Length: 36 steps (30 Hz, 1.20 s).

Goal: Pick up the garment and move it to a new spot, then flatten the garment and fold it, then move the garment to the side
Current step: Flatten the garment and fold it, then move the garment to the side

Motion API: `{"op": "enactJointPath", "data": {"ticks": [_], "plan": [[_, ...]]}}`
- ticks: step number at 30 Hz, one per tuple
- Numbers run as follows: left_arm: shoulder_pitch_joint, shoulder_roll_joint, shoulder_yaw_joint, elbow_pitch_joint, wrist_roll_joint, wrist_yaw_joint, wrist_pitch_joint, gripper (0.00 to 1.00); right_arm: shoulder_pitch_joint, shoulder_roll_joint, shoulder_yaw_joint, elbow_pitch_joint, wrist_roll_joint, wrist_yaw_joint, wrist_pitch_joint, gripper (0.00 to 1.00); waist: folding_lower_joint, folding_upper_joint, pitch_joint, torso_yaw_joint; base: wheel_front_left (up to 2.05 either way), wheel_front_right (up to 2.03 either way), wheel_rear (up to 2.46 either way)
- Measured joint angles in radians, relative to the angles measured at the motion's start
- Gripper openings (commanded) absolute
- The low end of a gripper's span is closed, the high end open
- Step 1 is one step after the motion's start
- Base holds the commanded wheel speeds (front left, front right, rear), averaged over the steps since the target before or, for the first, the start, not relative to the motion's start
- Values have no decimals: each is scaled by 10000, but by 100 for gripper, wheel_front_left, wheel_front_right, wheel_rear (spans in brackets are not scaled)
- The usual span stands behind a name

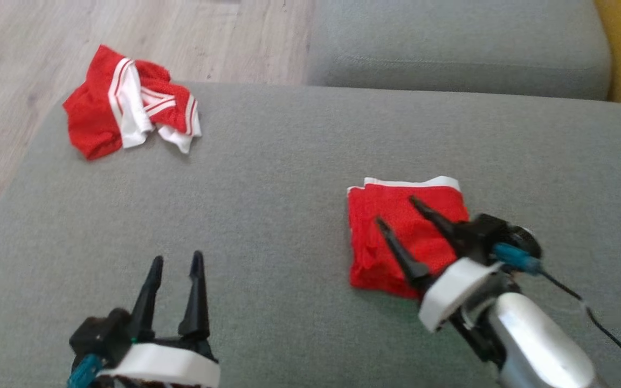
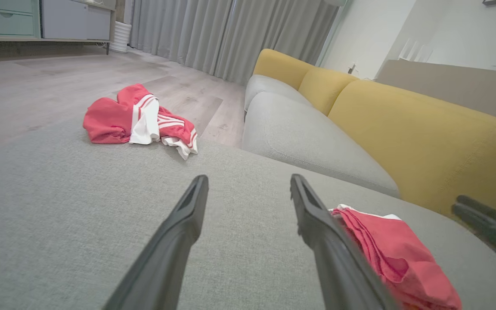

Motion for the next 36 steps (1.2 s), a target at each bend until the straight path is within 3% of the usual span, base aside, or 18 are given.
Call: {"op": "enactJointPath", "data": {"ticks": [4, 15, 19, 36], "plan": [[187, 113, 115, -17, 0, 73, 0, 100, 858, 88, -1432, -683, -433, 0, 6, 100, 0, 0, -233, -260, 0, 0, 0], [492, 19, -27, 629, 219, -161, -105, 100, 3629, 1335, -4644, -2092, -1630, 0, 94, 100, 0, 0, -614, -701, 0, 0, 0], [772, -10, -90, 917, 449, -219, -136, 100, 4154, 1532, -5047, -2270, -1772, 0, 79, 100, 0, 0, -649, -822, 0, 0, 0], [1024, -226, 295, 1718, 1195, -639, -194, 100, 4295, 1546, -4859, -2157, -1448, 0, -94, 100, 1, 0, -667, -801, 0, 0, 0]]}}
